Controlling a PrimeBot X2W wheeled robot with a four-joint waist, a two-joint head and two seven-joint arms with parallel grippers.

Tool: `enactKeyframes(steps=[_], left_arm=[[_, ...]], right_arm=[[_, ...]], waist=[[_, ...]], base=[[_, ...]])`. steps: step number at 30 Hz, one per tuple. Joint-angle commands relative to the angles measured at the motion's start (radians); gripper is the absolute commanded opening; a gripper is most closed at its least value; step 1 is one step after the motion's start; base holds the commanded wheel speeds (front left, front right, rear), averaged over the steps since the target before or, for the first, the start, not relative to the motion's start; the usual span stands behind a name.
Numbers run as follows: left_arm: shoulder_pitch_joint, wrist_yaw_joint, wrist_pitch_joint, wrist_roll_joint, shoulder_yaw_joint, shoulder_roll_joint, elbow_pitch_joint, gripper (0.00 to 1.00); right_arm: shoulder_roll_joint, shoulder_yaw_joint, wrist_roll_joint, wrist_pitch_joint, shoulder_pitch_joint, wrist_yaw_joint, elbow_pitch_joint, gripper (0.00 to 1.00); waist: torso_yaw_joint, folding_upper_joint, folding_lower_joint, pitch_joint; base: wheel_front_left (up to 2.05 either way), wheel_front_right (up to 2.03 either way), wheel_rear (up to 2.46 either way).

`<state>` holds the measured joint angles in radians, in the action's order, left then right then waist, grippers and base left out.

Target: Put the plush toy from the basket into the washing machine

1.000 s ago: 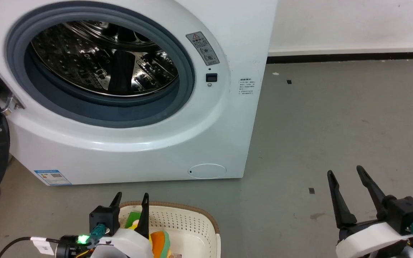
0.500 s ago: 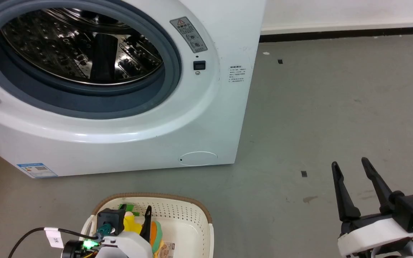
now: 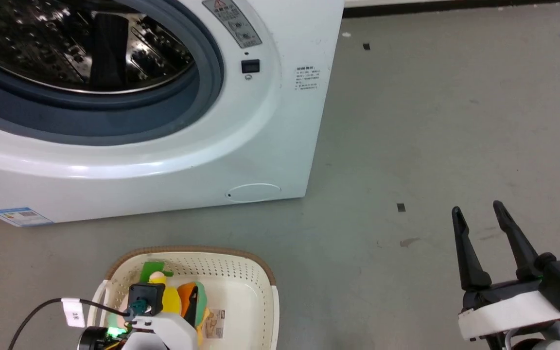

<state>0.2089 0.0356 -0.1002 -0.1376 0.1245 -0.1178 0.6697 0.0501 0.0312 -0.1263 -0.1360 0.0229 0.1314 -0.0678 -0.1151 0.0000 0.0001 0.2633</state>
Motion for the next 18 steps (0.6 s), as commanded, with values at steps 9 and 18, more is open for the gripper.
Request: enactKeyframes(steps=[9, 18], left_arm=[[0.077, -0.004, -0.021, -0.033, 0.017, -0.051, 0.120, 1.00], [0.145, 0.002, -0.001, -0.039, 0.055, -0.092, 0.221, 1.00]], right_arm=[[0.000, -0.011, -0.038, -0.029, 0.038, 0.000, -0.038, 1.00], [0.000, -0.006, -0.087, -0.047, 0.054, -0.001, -0.063, 1.00]], waist=[[-0.043, 0.0000, -0.0001, 0.098], [-0.074, 0.0000, -0.0001, 0.191]], base=[[0.00, 0.00, 0.00], [0.00, 0.00, 0.00]])
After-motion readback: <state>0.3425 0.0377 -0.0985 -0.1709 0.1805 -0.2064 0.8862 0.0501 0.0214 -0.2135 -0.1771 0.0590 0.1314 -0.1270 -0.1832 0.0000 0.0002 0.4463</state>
